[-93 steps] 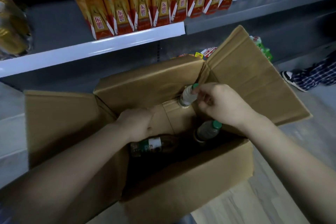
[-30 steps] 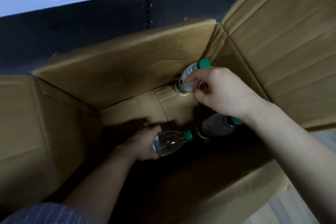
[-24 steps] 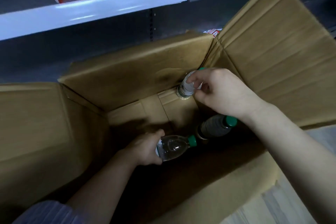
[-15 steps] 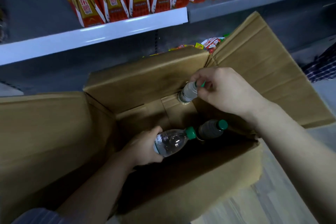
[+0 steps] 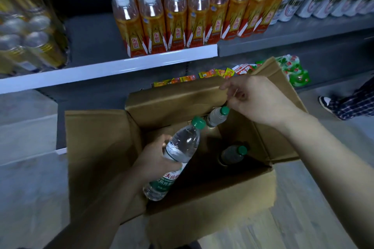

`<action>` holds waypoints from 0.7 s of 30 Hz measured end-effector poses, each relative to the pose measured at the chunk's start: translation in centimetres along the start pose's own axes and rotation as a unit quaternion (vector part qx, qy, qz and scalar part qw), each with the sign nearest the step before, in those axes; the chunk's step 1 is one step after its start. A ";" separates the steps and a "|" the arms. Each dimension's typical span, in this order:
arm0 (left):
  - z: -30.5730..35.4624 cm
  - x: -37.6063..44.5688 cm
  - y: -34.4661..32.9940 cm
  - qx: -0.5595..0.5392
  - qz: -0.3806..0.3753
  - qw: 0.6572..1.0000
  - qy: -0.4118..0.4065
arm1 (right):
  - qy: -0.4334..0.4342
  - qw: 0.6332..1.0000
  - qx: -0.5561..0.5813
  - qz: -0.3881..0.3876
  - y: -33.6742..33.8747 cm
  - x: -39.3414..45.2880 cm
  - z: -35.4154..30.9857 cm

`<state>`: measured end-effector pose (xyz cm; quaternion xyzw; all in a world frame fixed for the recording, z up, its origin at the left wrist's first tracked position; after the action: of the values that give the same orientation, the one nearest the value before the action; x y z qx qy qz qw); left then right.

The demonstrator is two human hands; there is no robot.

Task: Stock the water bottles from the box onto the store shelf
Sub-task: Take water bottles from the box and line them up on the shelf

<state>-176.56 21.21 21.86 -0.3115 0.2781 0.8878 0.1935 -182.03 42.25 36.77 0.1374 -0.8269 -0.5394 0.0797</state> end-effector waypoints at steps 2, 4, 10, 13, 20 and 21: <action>0.3 -1.1 0.9 -0.035 0.007 0.999 0.008 | 0.011 1.000 0.001 0.003 0.8 0.1 -0.7; 0.9 -2.3 1.9 -0.070 0.021 0.997 0.002 | 0.018 1.000 -0.002 0.008 1.7 0.1 -1.5; 3.8 -5.6 4.8 -0.106 0.100 0.989 -0.026 | 0.051 0.998 0.002 0.035 4.8 0.2 -4.1; 5.2 -7.2 6.4 -0.117 0.138 0.983 -0.037 | 0.057 0.997 0.014 0.051 6.1 0.3 -5.1; 8.4 -11.5 9.7 -0.149 0.200 0.965 -0.083 | 0.097 0.993 0.022 0.067 8.6 0.6 -8.3; 8.7 -12.0 10.2 -0.154 0.206 0.962 -0.087 | 0.101 0.992 0.020 0.068 8.9 0.7 -8.8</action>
<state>-176.89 16.65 39.22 -0.1945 0.1787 0.9643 -0.0206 -181.52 37.76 48.43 0.1359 -0.8327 -0.4995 0.1966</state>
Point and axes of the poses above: each hand's wrist, its own x-axis towards the middle knuckle, its own y-axis out of the back of the hand, z = x × y, the point moved 5 cm from there along x, towards the middle knuckle, and after that the axes turned 8 degrees about y, right-handed, at the moved point
